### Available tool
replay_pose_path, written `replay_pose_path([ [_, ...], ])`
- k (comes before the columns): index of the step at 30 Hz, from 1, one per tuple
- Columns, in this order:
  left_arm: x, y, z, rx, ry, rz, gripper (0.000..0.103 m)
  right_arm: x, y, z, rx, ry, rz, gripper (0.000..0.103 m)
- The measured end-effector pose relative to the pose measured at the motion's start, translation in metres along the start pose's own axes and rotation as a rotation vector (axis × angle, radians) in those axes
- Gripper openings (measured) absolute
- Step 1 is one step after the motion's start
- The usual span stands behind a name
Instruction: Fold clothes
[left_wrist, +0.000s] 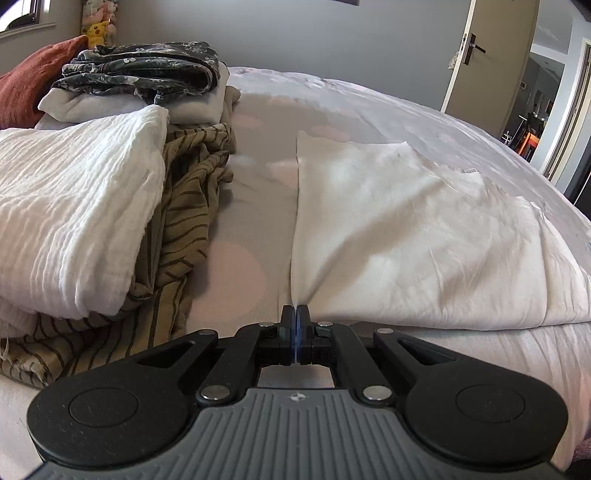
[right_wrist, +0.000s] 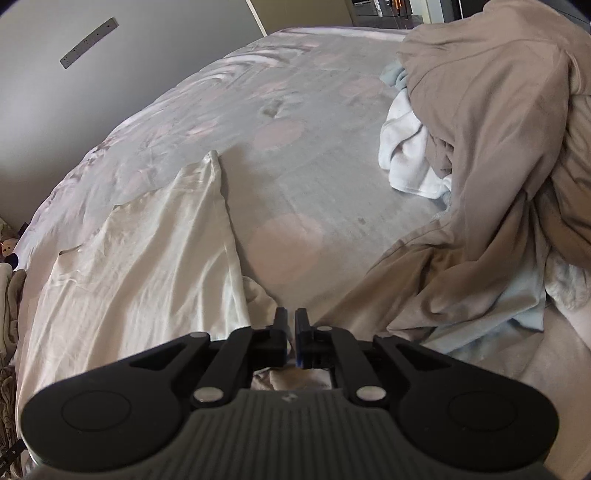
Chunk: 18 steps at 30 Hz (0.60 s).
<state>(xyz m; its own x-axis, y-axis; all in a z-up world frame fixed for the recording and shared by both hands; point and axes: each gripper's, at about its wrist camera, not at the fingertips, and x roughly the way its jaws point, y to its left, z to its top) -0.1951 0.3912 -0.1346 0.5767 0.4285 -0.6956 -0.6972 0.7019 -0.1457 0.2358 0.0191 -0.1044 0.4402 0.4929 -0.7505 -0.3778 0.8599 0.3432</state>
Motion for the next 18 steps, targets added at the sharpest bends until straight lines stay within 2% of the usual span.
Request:
replay_pose_path([
  [4,0.000,0.001,0.001,-0.004,0.004,-0.001,0.000,-0.003,0.013,-0.002,-0.052,-0.013,0.036,0.021],
  [5,0.000,0.001,0.001,-0.003,0.004,0.000,0.000,-0.003,0.016,-0.002,-0.075,-0.011,0.038,0.028],
  [10,0.002,-0.001,0.000,0.001,0.008,0.008,0.000,0.016,0.036,-0.007,-0.206,0.090,-0.037,0.029],
  [11,0.003,-0.001,0.001,0.002,0.009,0.011,0.000,0.020,0.037,-0.007,-0.222,0.106,-0.050,0.028],
  [14,0.000,-0.003,0.002,0.008,-0.002,0.029,0.000,0.025,0.041,-0.010,-0.261,0.123,-0.070,0.009],
  [18,-0.016,-0.002,0.013,0.004,-0.061,0.062,0.000,0.002,0.041,-0.011,-0.266,-0.028,-0.144,0.005],
])
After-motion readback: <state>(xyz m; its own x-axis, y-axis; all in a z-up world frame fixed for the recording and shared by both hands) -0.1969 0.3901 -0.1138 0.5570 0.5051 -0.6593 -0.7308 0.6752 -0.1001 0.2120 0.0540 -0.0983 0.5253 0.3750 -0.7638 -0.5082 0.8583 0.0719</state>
